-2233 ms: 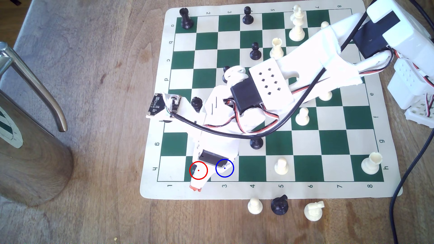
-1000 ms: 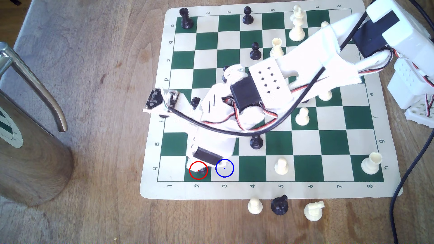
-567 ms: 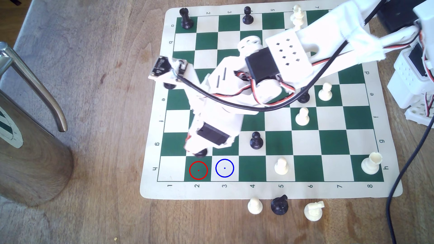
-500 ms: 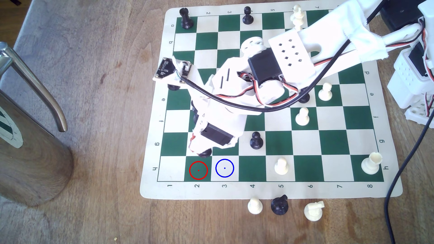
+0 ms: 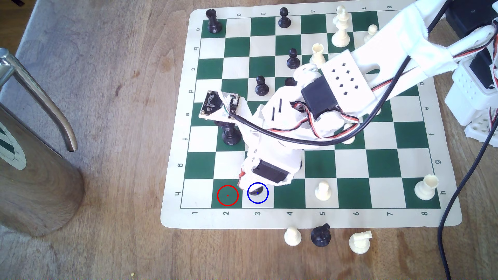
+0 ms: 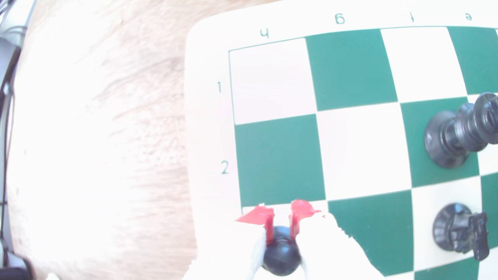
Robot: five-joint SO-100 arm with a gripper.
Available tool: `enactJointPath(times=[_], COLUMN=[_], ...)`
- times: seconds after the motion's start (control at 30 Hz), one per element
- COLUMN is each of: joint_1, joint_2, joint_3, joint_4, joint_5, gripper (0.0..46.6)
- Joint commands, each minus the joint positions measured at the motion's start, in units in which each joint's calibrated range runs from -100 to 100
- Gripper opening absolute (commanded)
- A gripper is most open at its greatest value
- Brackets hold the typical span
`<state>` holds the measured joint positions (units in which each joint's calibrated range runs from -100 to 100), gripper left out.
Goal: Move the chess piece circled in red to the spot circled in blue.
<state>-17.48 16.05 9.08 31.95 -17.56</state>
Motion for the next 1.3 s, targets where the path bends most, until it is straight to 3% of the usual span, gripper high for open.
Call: enactJointPath(times=[0.0,0.8,0.83,0.87,1.0,1.27], joint_1=[-0.47,-0.71,-0.71,-0.39,-0.32,-0.24], joint_2=[-4.16,1.10,1.10,1.19,1.53,0.85], joint_3=[-0.74,-1.20,-1.20,-1.47,-2.28,-2.56], joint_4=[-1.24,-1.32,-1.32,-1.16,0.32,3.18], joint_5=[-0.44,-0.20,-0.20,-0.15,0.05,0.39], gripper=[0.4,1.0,2.6,8.9,13.3,15.2])
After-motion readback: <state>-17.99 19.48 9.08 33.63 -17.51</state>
